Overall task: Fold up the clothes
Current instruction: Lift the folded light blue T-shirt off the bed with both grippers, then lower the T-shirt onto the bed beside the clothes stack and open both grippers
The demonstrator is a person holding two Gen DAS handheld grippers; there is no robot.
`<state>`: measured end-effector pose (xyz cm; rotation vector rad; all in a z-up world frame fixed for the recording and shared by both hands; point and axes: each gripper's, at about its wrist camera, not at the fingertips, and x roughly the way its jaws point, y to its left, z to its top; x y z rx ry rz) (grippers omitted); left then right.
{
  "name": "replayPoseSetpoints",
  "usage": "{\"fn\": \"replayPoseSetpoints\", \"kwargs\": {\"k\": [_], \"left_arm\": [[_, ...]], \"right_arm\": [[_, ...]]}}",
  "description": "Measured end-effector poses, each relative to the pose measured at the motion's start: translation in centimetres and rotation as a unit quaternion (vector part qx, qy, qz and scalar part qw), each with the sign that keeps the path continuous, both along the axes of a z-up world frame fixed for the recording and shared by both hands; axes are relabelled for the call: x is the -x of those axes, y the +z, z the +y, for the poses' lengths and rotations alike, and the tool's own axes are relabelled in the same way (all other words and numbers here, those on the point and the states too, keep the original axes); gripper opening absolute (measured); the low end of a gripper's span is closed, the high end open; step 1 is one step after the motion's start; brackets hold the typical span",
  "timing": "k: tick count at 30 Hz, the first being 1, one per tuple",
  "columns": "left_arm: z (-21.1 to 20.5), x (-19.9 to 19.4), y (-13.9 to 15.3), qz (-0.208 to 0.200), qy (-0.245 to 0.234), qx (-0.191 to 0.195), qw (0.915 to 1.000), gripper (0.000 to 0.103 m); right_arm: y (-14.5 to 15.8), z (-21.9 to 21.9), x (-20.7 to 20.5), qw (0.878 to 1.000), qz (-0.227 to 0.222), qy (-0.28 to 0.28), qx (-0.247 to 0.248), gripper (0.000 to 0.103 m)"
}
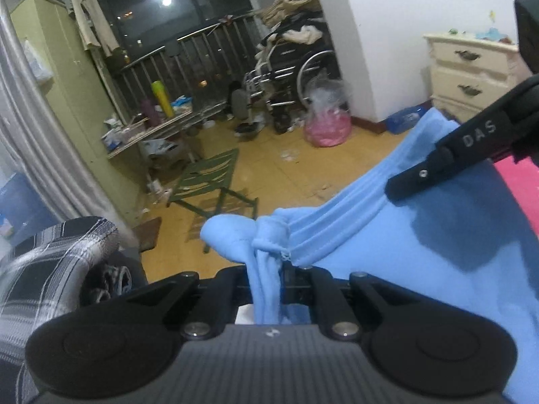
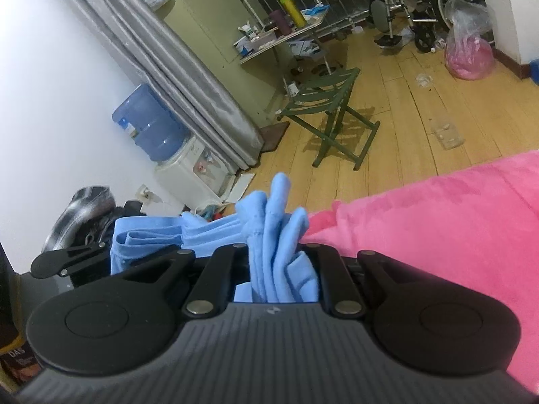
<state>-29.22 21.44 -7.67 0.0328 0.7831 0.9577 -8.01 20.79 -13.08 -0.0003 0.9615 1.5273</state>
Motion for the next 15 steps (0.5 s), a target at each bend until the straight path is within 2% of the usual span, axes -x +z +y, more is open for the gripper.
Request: {"fn": "replayPoseSetpoints", "kwargs": {"k": [2,4,7,11,13,15], "left_arm": [[0.6,-0.3,-0.7,0.011,0.006,0.002,0.9999,0.007],[1.6,-0.9,-1.9,0.024,0.015,0.008,0.9996,0.018],[2.3,-0.8,-2.6,0.025,0.047,-0.009,0.9985,0.034],[2.6,-0.2,-1.7,0.000,0.087,-0.057,0.9946,0.038],[2.9,-0.1,-1.0,-0.018,0.105,-0.071,0.9918,0.040],[2.7,0.1,-0.4,-0.035,0.109,-0.073,0.9908,0.040]], "right_arm": [[-0.6,0.4,-0.1,1.000,0.004,-0.003,-0.001,0.009],[-1.4,0.8,-0.2,1.000,0.000,-0.009,0.002,0.009],[-3.1,1.3,-0.6,1.000,-0.005,-0.024,0.008,0.012],[-4.4,1.1,-1.9,0.998,0.027,-0.049,-0.004,0.022],[-4.4,0.7,-3.0,0.996,0.048,-0.079,-0.019,0.031],[-4.4,0.2,-4.3,0.991,0.067,-0.113,-0.034,0.034]]}}
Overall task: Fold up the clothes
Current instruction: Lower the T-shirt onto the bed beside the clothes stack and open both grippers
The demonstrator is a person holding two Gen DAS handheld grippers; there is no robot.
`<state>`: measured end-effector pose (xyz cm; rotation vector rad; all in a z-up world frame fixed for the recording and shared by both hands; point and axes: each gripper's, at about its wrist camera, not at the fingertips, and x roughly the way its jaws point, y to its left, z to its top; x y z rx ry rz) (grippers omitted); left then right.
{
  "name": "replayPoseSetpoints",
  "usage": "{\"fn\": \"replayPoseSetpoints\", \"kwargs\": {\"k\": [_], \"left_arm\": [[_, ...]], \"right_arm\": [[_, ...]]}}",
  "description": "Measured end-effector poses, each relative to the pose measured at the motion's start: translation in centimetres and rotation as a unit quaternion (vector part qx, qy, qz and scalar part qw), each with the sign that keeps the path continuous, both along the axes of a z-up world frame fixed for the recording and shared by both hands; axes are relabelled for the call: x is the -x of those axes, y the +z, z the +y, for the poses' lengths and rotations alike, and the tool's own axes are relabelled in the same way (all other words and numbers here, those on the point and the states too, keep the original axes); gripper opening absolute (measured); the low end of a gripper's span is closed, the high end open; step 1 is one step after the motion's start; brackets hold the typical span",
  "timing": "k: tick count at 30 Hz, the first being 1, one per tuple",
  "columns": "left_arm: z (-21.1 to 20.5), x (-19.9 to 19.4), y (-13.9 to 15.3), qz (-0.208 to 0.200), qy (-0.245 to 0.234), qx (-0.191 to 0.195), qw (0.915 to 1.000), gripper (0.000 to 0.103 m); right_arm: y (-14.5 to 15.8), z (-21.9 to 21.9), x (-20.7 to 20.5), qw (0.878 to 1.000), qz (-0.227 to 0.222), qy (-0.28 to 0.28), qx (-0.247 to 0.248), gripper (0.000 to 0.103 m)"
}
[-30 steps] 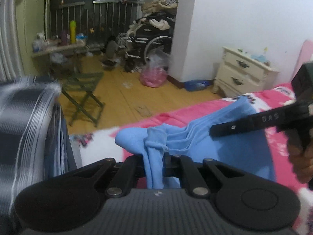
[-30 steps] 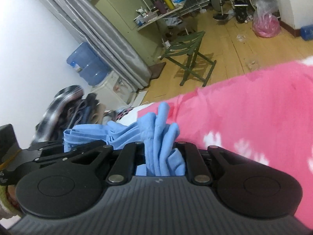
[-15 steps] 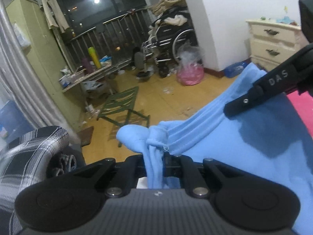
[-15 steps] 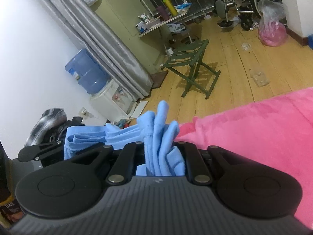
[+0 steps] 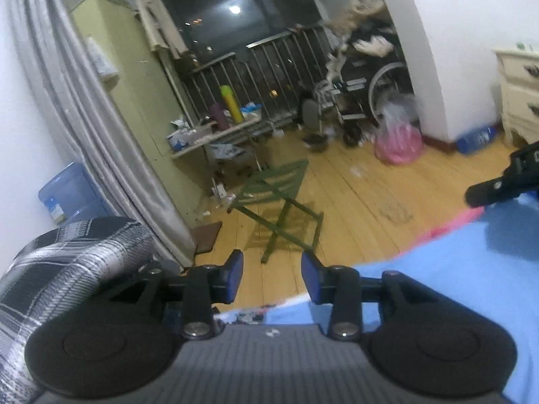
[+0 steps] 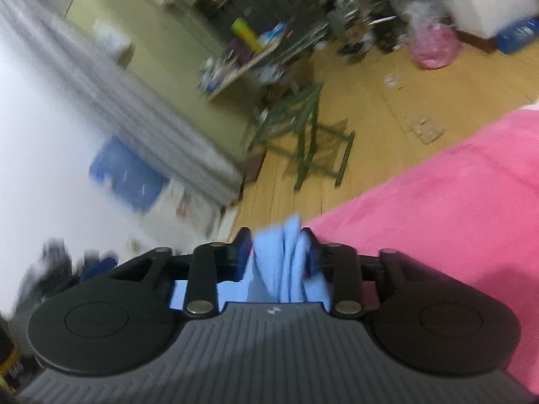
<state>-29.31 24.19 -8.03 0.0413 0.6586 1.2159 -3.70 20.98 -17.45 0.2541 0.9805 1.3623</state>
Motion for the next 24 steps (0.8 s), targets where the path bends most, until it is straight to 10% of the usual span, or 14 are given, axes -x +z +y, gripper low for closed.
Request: {"fn": "replayPoseSetpoints", "kwargs": {"k": [5,12,17,24], "left_arm": [[-2.4,0.7,2.9,-0.052,-0.103,0.057,0.9918,0.043],[-10.8,4.4,3.1,-0.027,-0.294,0.202,0.9337,0.046],[-14.0,6.5,-0.2,0.033,-0.301,0.212,0.9293,0.045],[-14.1,8.4,-0.1,0.022,-0.289,0.225,0.9304,0.045]], "right_arm": [[3.0,-3.6,-2.0,0.998,-0.026,-0.055,-0.031,0.034],[7.7,-6.9,4.4,0.964,-0.238,0.112,0.027,0.022],[3.9,-2.8,7.2,0.940,-0.277,0.177,0.091,0.014],[3.0,-0.8,4.0,0.972,-0.216,0.052,0.071,0.005]]}}
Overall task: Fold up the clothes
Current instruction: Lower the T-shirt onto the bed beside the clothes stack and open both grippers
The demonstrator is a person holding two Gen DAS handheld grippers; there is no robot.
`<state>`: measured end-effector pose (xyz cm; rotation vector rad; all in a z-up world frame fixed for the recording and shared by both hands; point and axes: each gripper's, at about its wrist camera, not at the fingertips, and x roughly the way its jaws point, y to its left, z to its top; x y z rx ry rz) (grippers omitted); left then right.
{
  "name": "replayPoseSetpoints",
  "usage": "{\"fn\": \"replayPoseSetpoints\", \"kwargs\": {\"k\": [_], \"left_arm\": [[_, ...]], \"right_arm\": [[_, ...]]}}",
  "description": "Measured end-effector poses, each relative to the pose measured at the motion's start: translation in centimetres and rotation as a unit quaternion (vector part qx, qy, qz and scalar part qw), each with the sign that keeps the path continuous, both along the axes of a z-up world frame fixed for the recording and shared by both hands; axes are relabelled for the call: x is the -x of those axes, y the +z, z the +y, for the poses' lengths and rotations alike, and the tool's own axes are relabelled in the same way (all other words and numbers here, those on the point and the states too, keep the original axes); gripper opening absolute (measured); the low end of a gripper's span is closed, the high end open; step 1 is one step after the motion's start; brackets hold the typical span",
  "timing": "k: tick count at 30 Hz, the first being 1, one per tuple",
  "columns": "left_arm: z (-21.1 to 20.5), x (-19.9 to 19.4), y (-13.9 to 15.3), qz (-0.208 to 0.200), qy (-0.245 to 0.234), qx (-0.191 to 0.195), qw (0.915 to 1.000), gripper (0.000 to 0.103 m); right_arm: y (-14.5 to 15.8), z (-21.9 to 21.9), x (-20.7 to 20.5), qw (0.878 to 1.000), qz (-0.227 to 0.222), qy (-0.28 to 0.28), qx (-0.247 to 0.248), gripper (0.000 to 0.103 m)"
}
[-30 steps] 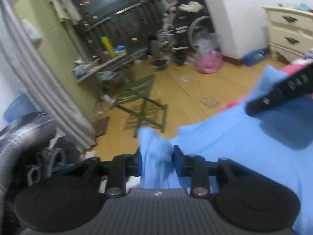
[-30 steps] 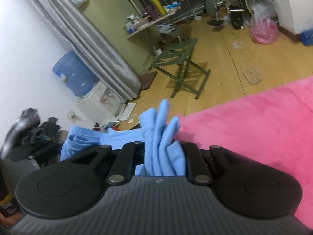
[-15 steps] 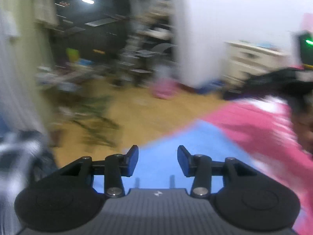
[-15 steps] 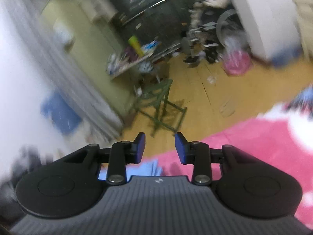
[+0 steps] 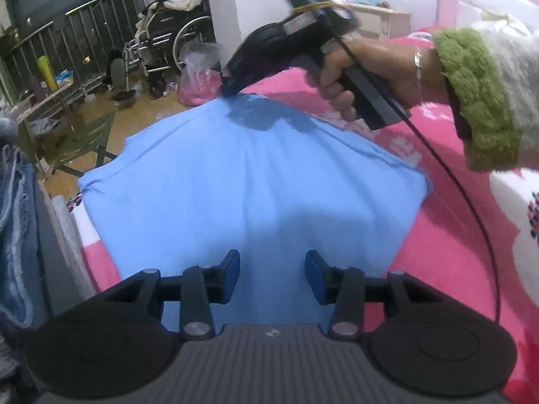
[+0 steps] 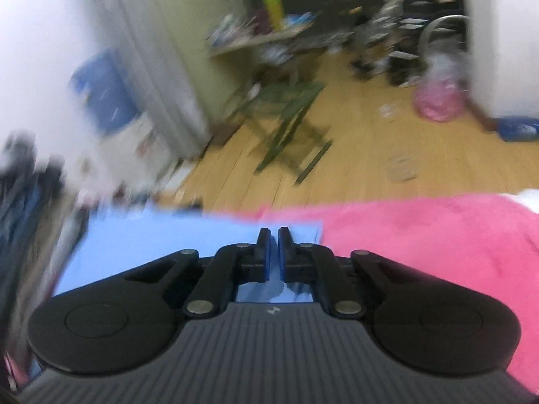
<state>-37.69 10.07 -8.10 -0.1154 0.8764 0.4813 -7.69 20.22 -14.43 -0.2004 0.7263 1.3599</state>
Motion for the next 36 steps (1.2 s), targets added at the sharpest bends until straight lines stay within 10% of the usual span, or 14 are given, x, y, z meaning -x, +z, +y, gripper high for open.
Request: {"fn": "replayPoseSetpoints", "kwargs": {"k": [3,10,15,18,22,26,36], "left_arm": [[0.7,0.6,0.1,0.000,0.016,0.012,0.9998,0.045],[0.6,2.4,-0.7,0.024,0.006,0.031,0.9992,0.045],[-0.3,3.0,-1.5,0.020,-0.009,0.004,0.9997,0.046],[-0.7,3.3,-1.0,0.013,-0.009,0.002,0.9999,0.046],[-1.5,3.8,-1.0,0.019,-0.031,0.007,0.9993,0.046],[-2.0,3.9,-2.3,0.036,-0.039,-0.001,0.9986,0.046],[-1.3,5.3,-0.5,-0.005,0.003,0.036,0.9993,0.046]], "right_arm": [[1.6,-2.8,-0.5,1.000,-0.022,-0.021,-0.004,0.008],[3.6,-12.7,3.9,0.987,-0.016,0.156,0.037,0.008],[-0.5,-15.7,4.8,0.978,-0.081,0.122,0.145,0.008],[1.0,-17.6,4.3,0.987,-0.069,0.070,0.124,0.011],[2.4,-18.8,7.3,0.985,-0.066,0.134,0.081,0.011],[-0.8,-19.3,9.1,0.962,-0.136,0.179,0.158,0.009],[2.6,-20.8,8.7,0.968,-0.161,0.126,0.143,0.011]]}}
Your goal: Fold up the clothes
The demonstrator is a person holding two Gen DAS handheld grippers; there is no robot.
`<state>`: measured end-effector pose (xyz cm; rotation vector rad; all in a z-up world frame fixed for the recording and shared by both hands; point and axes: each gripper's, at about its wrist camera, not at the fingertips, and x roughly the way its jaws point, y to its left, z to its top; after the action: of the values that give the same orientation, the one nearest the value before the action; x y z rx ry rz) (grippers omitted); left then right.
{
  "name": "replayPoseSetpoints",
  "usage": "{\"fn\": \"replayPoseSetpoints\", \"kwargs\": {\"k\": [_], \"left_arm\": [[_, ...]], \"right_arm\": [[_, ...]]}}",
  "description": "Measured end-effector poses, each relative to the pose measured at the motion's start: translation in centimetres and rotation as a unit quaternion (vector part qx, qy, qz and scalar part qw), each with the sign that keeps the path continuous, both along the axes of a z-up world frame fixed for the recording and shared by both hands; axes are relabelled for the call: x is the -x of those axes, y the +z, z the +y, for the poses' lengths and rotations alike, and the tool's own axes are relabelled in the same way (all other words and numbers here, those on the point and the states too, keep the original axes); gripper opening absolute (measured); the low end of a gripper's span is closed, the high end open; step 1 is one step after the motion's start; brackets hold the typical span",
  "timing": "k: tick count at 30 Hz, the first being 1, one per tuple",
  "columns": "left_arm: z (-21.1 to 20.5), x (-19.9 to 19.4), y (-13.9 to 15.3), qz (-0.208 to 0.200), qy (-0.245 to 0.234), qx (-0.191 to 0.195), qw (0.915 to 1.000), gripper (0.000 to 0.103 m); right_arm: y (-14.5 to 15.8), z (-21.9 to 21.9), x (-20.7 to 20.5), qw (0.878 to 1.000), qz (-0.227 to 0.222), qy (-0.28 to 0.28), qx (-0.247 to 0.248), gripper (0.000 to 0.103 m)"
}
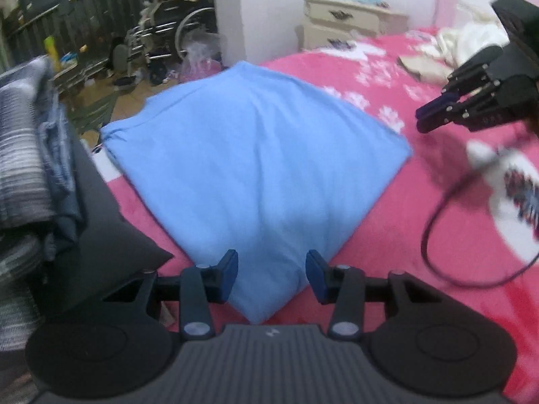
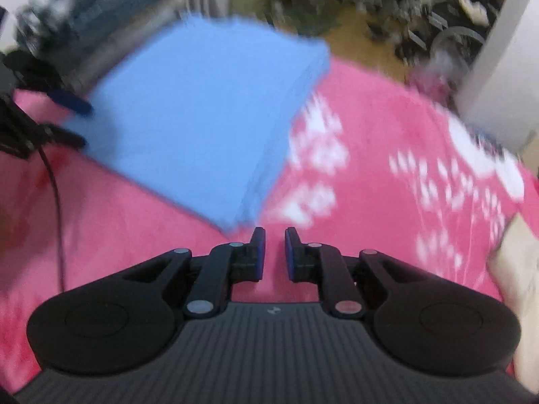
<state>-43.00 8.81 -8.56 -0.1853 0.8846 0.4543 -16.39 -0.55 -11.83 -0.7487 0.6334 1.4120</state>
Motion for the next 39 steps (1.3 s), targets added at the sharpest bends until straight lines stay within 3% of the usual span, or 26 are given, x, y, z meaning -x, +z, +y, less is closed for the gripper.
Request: {"fn": "replayPoseSetpoints", "kwargs": {"k": [4,6,8,10,14,18,21,23,25,30,35,37,39], "left_arm": [[-0.5,-0.3,-1.6,0.024,0.000,-0.006,0.9997,0.046],[-1.1,0.0,-2.1,0.019,-0.004,-0.021,0.9996,0.047],[-1.5,0.1,-2.1,0.017,-0.005,-0.026,0.9995,0.047],[-1.4,0.3,-1.9,0.013,-0.001,-0.023,0.9996,0.047],[-0.8,0.8,-0.7,-0.012,0.012,-0.015,0.9997,0.047],[-0.1,0.5,-0.5,-0.027,0.026,-0.015,0.9992,0.047],[0.2,0.2,-1.5,-0.022,0.049,0.003,0.9986,0.047],[0.1,0.4,-1.8,-0.023,0.063,0.010,0.9977,0.047],[0.1,0.5,-1.4,-0.024,0.069,0.016,0.9972,0.049],[0.6,0.3,0.8,-0.038,0.105,0.028,0.9934,0.066],[0.8,-0.3,4.2,-0.085,0.153,0.040,0.9837,0.094],[0.7,-1.0,5.0,-0.081,0.167,0.046,0.9815,0.096],[0.6,-1.7,5.2,-0.068,0.181,0.056,0.9795,0.096]], "right_arm": [[0.2,2.4,1.4,0.998,0.034,0.027,-0.038,0.012],[-1.2,3.3,2.0,0.998,0.030,0.052,-0.012,0.012],[-3.5,3.5,2.4,0.996,0.001,0.075,0.048,0.013],[-3.9,2.9,2.2,0.995,-0.004,0.081,0.059,0.013],[-1.9,3.2,1.8,0.996,-0.004,0.047,0.072,0.013],[0.4,5.7,1.6,0.999,0.033,-0.010,-0.018,0.013],[-0.6,8.3,1.9,0.996,0.050,-0.050,-0.048,0.013],[-2.6,9.2,1.9,0.994,0.082,-0.069,-0.033,0.013],[-4.6,8.7,2.2,0.996,0.065,-0.067,-0.001,0.013],[-4.2,3.8,2.0,0.989,0.076,-0.125,0.034,0.014],[-1.6,-0.2,3.8,0.978,0.046,-0.195,0.056,0.030],[-0.4,-1.5,4.6,0.972,0.047,-0.227,0.043,0.050],[0.4,-2.2,5.3,0.964,0.051,-0.258,0.029,0.057]]}}
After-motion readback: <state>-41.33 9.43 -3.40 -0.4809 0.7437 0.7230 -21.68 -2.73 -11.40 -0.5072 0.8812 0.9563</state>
